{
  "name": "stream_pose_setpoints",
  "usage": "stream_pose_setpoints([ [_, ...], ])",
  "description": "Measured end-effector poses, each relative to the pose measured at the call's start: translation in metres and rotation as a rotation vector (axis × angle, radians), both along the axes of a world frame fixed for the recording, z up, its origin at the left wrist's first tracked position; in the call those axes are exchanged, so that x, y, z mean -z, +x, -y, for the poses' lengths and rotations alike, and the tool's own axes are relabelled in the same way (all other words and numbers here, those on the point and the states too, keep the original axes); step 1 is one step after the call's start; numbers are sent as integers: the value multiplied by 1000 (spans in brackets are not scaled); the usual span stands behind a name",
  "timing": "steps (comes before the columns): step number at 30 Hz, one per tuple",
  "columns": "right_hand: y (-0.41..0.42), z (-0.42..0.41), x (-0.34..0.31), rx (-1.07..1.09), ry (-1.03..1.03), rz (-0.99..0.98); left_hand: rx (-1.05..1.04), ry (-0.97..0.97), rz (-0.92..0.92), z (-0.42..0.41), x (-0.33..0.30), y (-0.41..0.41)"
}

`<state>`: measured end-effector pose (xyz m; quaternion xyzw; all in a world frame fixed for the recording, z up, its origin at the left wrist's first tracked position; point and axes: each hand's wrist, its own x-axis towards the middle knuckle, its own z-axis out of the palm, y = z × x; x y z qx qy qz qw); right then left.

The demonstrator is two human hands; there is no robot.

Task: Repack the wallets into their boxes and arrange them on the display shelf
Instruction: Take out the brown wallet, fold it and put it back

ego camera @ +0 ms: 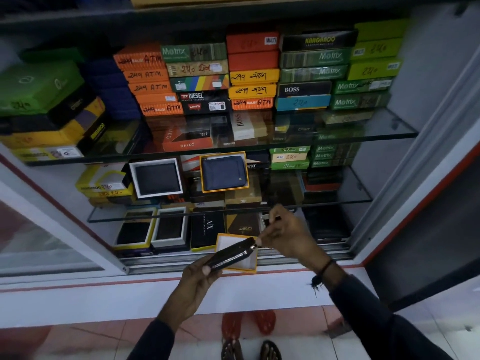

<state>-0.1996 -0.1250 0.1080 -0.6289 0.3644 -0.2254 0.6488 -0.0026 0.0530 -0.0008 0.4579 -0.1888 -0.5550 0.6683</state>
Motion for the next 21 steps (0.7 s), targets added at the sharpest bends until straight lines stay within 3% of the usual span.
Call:
stream_pose_setpoints([
  [4, -6, 20, 32, 68, 73, 23, 151, -72, -12, 13, -19, -17],
  [8, 2, 6, 66, -30, 410, 245, 267, -142, -61, 28, -34, -38],
  [10, 2, -2, 82, -21, 473, 299, 269, -101, -64, 32, -40, -40],
  [14, -3, -2, 88, 83, 462, 204, 224, 20, 47, 32, -38, -24],
  [18, -12, 4, 84, -34, 575, 100, 208, 75, 194, 35, -44, -5],
  [21, -10, 4, 71, -49, 401, -3, 135, 86, 403, 41, -49, -11],
])
